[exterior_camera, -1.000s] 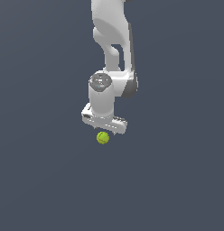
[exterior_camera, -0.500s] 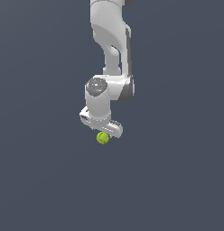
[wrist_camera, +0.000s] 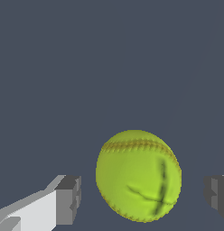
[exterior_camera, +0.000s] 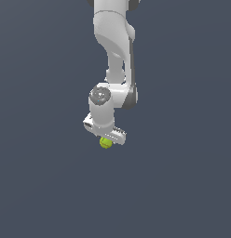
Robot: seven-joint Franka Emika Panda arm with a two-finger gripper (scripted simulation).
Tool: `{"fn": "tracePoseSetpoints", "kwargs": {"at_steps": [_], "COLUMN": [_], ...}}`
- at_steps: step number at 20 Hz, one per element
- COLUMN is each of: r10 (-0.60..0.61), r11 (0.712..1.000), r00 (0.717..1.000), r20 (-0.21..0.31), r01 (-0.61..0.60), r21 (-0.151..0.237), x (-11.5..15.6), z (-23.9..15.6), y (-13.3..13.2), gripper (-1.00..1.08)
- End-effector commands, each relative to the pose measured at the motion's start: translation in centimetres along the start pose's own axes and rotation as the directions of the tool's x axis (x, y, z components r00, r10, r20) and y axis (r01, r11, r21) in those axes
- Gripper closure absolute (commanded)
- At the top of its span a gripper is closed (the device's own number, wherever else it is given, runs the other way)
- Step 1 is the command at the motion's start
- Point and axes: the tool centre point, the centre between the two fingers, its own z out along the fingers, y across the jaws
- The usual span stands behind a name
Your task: Pick up the object and move it to a goal position.
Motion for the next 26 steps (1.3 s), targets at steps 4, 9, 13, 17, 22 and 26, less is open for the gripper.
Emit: {"fn": "tracePoseSetpoints", "kwargs": {"at_steps": [4,9,13,17,22,26], "r10": [0.002,0.002,0.002,0.002,0.002,0.002], "r11": [1.0,1.0,1.0,1.0,1.0,1.0], "r00": [1.0,1.0,1.0,1.0,1.0,1.0], "r20": [0.0,0.0,0.0,0.0,0.0,0.0], "r01": [-0.002,-0.002,-0.002,-0.002,-0.002,-0.002], "r21": [0.0,0.0,0.0,0.0,0.0,0.0], "x": [0.0,0.1,0.1,0.1,-0.2,-1.0], "z": [2.2,2.4,2.4,2.4,2.0,1.1], "y": [0.0,0.0,0.0,0.0,-0.2,-0.8], "gripper": [-0.92,1.08,1.08,1.08,1.08,1.08]}}
